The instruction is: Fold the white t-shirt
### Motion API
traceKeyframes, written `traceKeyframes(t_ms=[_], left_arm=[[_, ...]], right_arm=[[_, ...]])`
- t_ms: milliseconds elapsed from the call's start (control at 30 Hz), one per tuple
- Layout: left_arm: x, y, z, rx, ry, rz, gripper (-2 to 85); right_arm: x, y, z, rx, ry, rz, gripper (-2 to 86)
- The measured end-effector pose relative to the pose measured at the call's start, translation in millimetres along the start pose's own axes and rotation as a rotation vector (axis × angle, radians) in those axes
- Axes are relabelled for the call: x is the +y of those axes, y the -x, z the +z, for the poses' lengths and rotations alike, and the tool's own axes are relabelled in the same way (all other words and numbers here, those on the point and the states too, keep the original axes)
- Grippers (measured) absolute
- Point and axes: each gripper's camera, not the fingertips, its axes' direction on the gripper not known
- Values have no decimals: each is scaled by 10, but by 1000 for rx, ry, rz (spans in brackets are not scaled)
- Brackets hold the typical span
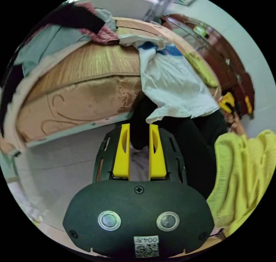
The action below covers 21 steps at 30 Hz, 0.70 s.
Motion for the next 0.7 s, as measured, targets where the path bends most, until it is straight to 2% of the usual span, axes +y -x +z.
traceKeyframes(t_ms=[100,200,267,700], left_arm=[[135,719,-2,355,-120,-199,105],[342,1284,86,616,-242,-378,100],[450,1531,135,728,-304,-446,99],[409,2272,160,922,-245,-542,127]], right_arm=[[41,-127,-77,-99,-28,34,153],[100,-201,-83,-120,-24,60,165],[144,-232,-59,-124,-9,68,166],[156,-297,40,-128,30,77,165]])
